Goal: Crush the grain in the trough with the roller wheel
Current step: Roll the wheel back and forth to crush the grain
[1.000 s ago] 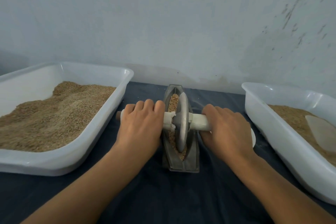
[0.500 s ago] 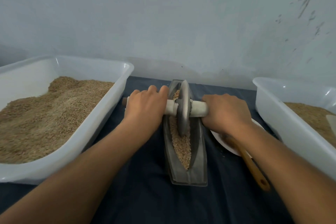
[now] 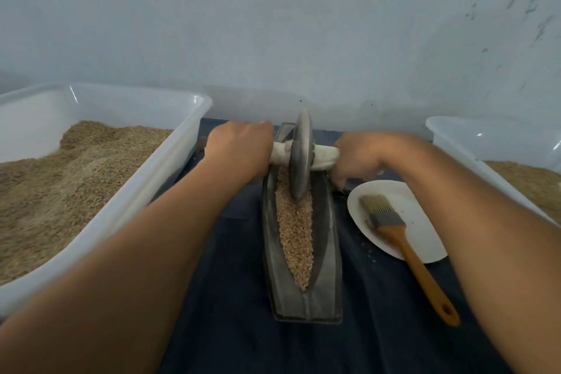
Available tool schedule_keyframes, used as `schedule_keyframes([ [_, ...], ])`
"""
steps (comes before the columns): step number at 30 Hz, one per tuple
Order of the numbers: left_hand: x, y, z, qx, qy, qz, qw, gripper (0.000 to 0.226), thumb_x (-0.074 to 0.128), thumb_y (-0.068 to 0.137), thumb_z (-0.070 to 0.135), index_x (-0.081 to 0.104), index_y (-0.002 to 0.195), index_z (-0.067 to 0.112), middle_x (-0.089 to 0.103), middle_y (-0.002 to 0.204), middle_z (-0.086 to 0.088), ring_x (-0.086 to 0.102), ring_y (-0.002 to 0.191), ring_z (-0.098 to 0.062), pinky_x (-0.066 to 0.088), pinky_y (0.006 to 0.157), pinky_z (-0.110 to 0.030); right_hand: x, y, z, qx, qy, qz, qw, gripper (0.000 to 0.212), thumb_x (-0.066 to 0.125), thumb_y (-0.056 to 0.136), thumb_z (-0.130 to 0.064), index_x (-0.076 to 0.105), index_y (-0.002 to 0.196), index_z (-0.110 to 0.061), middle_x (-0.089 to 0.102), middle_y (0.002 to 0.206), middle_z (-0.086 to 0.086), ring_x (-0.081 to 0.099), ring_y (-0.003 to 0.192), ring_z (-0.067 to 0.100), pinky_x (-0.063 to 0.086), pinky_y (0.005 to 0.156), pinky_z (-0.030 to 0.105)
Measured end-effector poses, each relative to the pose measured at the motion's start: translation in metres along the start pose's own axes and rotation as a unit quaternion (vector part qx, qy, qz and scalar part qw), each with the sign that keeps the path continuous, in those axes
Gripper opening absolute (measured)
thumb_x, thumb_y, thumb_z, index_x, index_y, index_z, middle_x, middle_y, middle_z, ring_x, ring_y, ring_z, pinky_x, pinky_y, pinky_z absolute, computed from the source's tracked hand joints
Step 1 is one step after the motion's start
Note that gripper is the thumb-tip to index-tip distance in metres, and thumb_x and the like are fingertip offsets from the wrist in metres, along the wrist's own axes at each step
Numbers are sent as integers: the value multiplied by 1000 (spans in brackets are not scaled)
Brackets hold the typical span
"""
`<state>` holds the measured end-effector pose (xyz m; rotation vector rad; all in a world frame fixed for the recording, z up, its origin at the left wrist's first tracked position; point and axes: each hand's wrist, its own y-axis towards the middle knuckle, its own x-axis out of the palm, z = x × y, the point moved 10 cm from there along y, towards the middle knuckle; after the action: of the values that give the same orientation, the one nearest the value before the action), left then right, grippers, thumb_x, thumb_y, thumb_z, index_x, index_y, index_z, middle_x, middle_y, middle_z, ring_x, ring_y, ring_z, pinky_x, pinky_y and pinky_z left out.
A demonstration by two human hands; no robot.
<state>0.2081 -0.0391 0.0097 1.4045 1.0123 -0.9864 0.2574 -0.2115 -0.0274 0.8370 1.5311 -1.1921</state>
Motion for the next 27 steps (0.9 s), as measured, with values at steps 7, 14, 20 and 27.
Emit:
schedule_keyframes([
  [7,-10,-19,8,22,28,76,996,27,65,86,17,42,99,20,51,82,3,47,67,-20,30,61,-34,-1,-27,-3,1,4,112,994,16,69,68,-38,65,81,-29,67,77,-6,64,68,15,44,56,28],
  [14,-16,-59,10,31,36,84,995,38,68,82,13,40,106,22,55,97,0,59,82,-22,37,72,-35,-4,-72,-14,6,-69,273,959,12,61,76,-43,52,81,-36,55,70,-11,49,58,12,30,49,28],
  [20,-30,-94,21,36,47,108,992,41,66,82,14,40,111,22,50,105,-2,55,94,-22,41,84,-36,10,-112,-17,21,-35,363,931,17,58,80,-36,43,86,-30,48,66,-8,50,60,23,42,53,33],
  [27,-42,-127,28,45,40,140,988,44,63,77,10,36,110,21,41,105,-2,45,92,-20,39,88,-34,12,-159,-32,-32,-42,461,886,28,68,80,-30,41,80,-25,51,68,-6,46,57,26,29,52,35],
])
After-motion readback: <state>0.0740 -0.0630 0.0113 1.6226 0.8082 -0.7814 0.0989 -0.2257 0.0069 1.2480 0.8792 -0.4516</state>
